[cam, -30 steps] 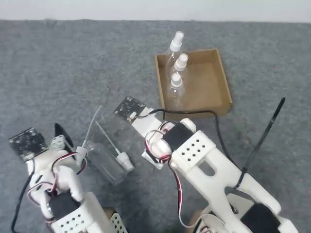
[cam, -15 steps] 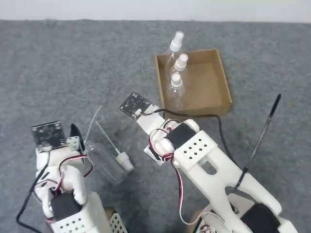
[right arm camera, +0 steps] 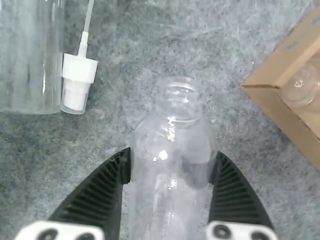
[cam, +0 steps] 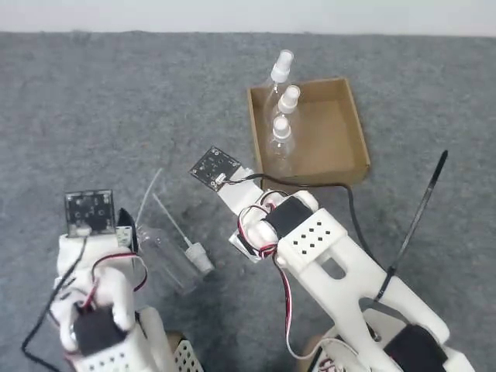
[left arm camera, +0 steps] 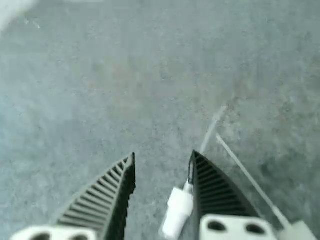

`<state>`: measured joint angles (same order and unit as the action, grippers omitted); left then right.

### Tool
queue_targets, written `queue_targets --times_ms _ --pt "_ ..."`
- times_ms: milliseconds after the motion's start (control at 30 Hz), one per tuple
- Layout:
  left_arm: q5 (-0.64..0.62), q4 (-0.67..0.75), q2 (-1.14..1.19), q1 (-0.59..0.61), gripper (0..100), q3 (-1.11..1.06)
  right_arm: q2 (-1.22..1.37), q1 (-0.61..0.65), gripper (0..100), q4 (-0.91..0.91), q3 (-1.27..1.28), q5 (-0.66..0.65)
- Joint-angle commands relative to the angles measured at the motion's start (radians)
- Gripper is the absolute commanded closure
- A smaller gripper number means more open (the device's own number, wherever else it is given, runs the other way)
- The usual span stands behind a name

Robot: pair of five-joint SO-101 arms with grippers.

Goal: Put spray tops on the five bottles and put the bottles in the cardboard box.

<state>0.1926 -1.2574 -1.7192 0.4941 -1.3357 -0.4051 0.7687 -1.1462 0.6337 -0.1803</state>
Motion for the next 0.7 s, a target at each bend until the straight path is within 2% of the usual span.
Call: queue_targets --times_ms 0,367,667 --pt "0.012 0.06 0.224 -0.003 83 0.079 -0.051 -0.021 87.3 0.016 -0.015 -0.044" --pt "0.017 0.055 0.534 0.0 77 0.136 -0.051 -0.061 87.3 0.081 0.014 -0.048" --pt "0.075 0.147 0.733 0.087 77 0.137 -0.051 -0.061 87.3 0.088 0.017 -0.048"
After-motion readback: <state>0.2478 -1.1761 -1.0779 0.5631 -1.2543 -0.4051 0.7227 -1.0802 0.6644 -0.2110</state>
